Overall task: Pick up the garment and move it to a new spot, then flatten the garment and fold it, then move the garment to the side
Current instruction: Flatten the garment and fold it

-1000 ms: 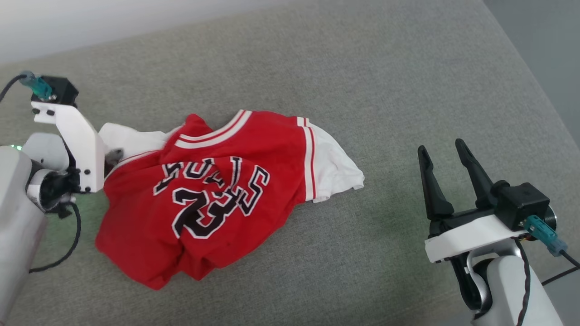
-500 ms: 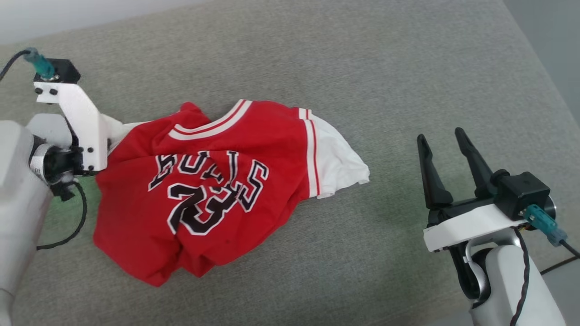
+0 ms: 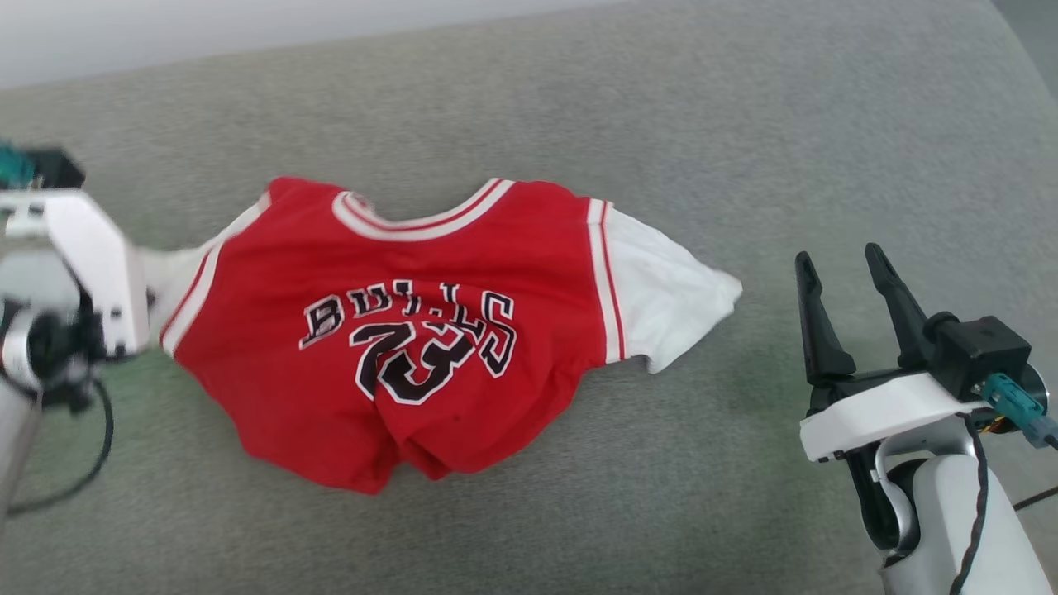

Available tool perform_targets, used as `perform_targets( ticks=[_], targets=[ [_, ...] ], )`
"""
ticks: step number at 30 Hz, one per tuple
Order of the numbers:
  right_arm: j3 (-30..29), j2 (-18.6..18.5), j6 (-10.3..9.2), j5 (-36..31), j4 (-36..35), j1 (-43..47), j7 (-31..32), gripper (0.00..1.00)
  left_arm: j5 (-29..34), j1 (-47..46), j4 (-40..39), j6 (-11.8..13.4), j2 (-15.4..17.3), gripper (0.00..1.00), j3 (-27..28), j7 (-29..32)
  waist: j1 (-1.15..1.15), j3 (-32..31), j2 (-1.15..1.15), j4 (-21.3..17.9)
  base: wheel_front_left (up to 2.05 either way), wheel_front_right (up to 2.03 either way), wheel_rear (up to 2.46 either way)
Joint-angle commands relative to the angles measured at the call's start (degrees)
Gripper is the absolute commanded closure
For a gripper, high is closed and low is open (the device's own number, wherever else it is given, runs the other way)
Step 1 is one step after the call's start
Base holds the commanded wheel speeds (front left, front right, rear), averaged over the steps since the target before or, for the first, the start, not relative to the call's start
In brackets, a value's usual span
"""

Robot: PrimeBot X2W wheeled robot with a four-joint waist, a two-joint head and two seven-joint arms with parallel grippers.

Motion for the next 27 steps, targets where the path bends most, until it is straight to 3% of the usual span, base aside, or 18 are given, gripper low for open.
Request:
perform_targets(
  ticks=[1, 9, 10, 11, 12, 13, 23, 27],
  targets=[
    [0.1, -0.1, -0.02, -0.4, -0.5, 0.4, 0.4, 0.0, -1.0, 1.6, -0.7, 0.7, 0.3, 1.0, 0.3, 0.4, 0.0, -0.6, 0.0, 0.9, 0.0, 0.0, 0.0],
    [0.0, -0.5, -0.02, -0.1, -1.0, 0.8, 2.2, 0.0, -6.6, 18.1, -13.5, 7.6, 3.8, 1.0, 2.5, 2.2, 0.0, -0.8, 0.0, 3.0, 0.0, 0.0, 0.0],
    [0.0, -0.5, -0.02, -0.2, -1.1, 0.7, 2.5, 0.0, -7.2, 19.6, -14.6, 8.1, 3.8, 0.92, 2.7, 2.0, 0.0, -0.8, 0.0, 3.1, 0.0, 0.0, 0.0],
    [-0.1, -0.5, -0.02, -0.2, -1.2, 0.6, 2.6, 0.0, -7.7, 20.7, -15.4, 8.6, 3.8, 0.65, 2.9, 1.9, 0.0, -0.7, 0.0, 3.3, 0.0, 0.0, 0.0],
    [-0.1, -0.5, -0.02, -0.2, -1.3, 0.5, 2.7, 0.0, -8.0, 21.7, -16.2, 9.0, 4.0, 0.25, 3.0, 1.8, 0.0, -0.7, 0.0, 3.4, 0.0, 0.0, 0.0],
    [0.0, -0.5, -0.02, -0.3, -1.4, 0.5, 2.8, 0.0, -8.2, 22.4, -16.8, 9.3, 4.1, 0.0, 3.2, 1.9, 0.0, -0.8, 0.0, 3.5, 0.0, 0.0, 0.0],
    [0.5, -1.0, -0.02, 0.0, -1.9, 1.1, 3.5, 0.0, -7.2, 19.6, -23.4, 12.9, 9.5, 0.0, 5.0, 5.8, 0.0, -1.8, 0.0, 4.3, 0.0, 0.0, 0.0],
    [0.8, -1.2, -0.02, 0.1, -2.5, 1.2, 3.9, 0.0, -6.6, 17.3, -23.6, 13.4, 9.9, 0.0, 4.6, 7.9, 0.0, -1.7, 0.0, 4.1, 0.0, 0.0, 0.0]
  ],
)
